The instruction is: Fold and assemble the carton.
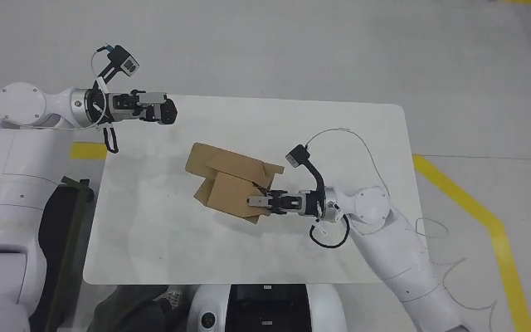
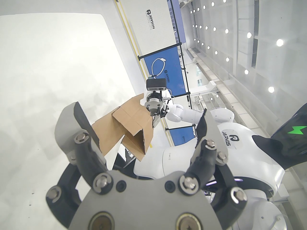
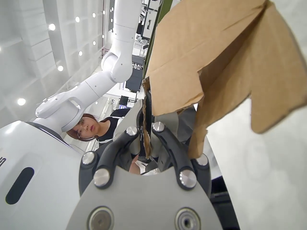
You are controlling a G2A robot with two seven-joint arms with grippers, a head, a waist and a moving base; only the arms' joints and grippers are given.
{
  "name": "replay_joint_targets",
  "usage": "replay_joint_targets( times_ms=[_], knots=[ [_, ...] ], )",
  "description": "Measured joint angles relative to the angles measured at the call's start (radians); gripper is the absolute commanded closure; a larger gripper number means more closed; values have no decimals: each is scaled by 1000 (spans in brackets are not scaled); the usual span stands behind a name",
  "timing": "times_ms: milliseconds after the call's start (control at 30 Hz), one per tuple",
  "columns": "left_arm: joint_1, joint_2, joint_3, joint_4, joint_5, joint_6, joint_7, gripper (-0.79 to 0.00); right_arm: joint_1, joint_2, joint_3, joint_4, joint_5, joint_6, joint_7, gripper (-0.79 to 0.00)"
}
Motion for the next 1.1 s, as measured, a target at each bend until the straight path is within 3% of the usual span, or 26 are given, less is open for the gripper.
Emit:
replay_joint_targets(
  times_ms=[233, 733, 933, 1100],
  knots=[
    [0, 0, 0, 0, 0, 0, 0, -785, 38, 11, 39, 13, 57, 31, 62, 0],
    [0, 0, 0, 0, 0, 0, 0, -785, 32, 13, 37, 11, 52, 40, 39, 0],
    [34, 5, -8, -79, 21, 15, -15, -785, 21, 17, 43, 30, 82, 51, 17, 0],
    [79, 13, -20, -125, 1, 47, -47, -785, 71, 9, 9, 95, 135, 83, 57, 0]
  ],
)
